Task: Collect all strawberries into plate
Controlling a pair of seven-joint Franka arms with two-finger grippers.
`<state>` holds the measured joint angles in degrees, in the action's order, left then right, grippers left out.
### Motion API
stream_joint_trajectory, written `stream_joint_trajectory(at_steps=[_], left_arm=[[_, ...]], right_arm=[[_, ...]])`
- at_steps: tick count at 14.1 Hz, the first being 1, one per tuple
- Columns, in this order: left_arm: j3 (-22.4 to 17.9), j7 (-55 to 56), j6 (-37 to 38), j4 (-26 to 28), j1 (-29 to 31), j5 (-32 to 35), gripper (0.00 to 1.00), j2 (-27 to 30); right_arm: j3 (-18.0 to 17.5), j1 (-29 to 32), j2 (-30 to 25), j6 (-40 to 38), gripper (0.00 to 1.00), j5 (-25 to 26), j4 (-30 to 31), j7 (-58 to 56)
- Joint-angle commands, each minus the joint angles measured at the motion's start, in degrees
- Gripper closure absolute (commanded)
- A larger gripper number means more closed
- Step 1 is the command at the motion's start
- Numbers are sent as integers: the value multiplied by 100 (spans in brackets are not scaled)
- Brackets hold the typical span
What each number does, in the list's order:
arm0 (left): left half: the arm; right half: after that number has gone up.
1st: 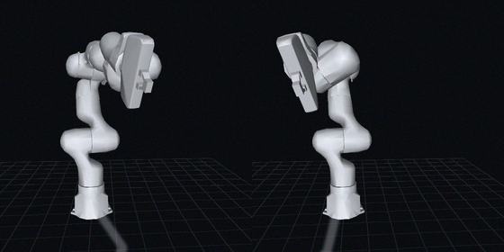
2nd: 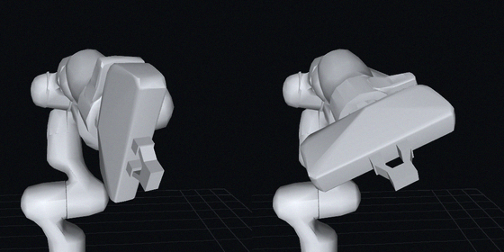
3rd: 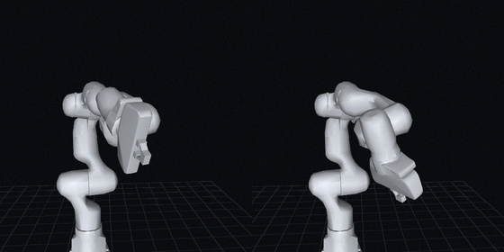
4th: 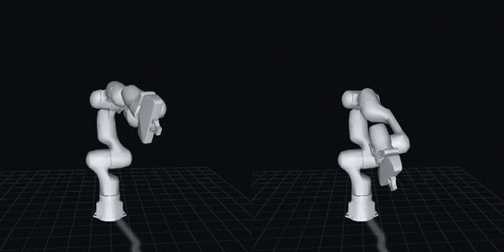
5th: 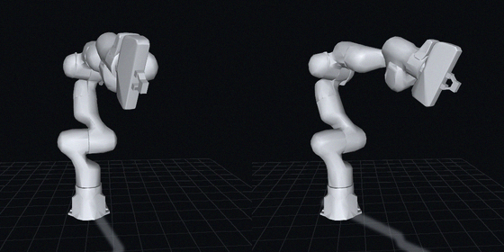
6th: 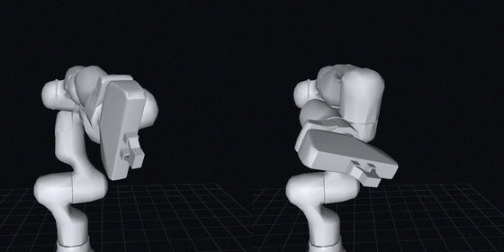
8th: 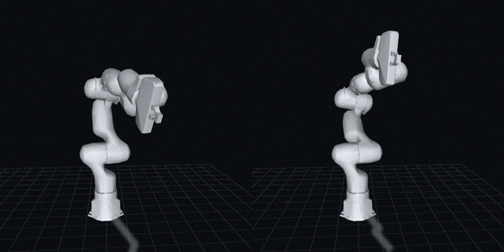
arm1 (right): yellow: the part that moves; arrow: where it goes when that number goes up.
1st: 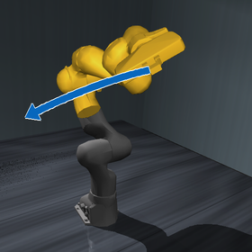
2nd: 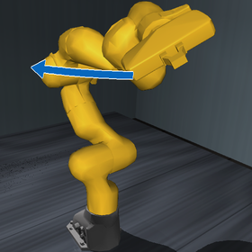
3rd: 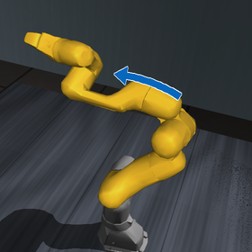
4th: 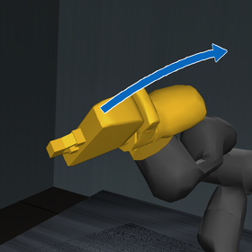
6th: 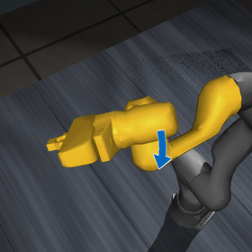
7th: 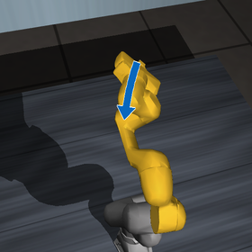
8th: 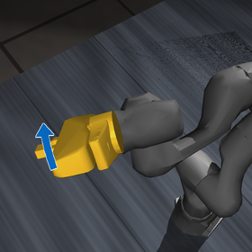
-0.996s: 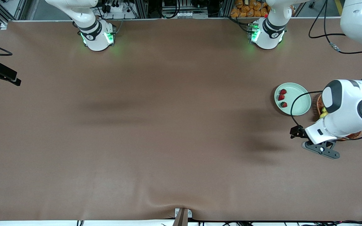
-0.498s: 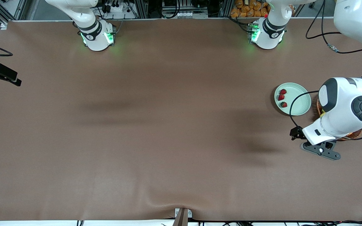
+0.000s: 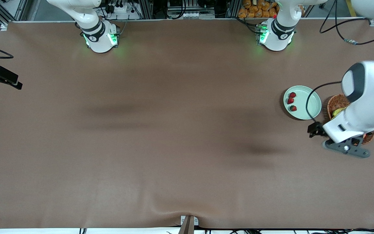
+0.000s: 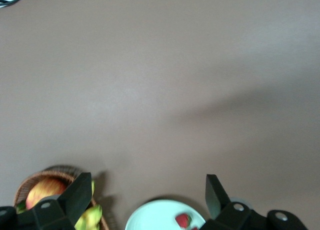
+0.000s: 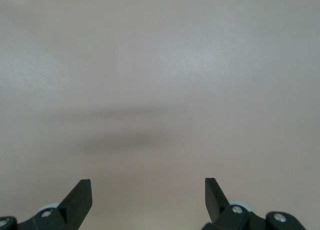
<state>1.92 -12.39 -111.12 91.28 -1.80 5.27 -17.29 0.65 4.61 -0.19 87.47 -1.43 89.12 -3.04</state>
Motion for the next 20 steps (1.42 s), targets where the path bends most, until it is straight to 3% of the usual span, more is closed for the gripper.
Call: stream_joint_trajectory(at_steps=[1,7,9,12,15,20], left_arm=[[-96,245,853,-276,-154,-158,0,471],[-61,482,2488,-215,-207,-176,0,1552],[-60,492,2683,-207,-251,-176,0,1868],[-60,562,2746,293,-242,-316,0,2405],[-104,562,2026,207,-294,-308,0,2029],[-254,527,1928,-136,-436,-264,0,1650]], right_arm=[[-30,13,28,-11,0,-6,-70,76],[-30,13,28,-29,0,-6,-61,76],[-30,13,28,-46,0,-6,-61,76],[-30,13,28,-64,0,-6,-61,76],[-30,13,28,-81,0,-6,-61,76],[-30,13,28,-99,0,-6,-61,76]])
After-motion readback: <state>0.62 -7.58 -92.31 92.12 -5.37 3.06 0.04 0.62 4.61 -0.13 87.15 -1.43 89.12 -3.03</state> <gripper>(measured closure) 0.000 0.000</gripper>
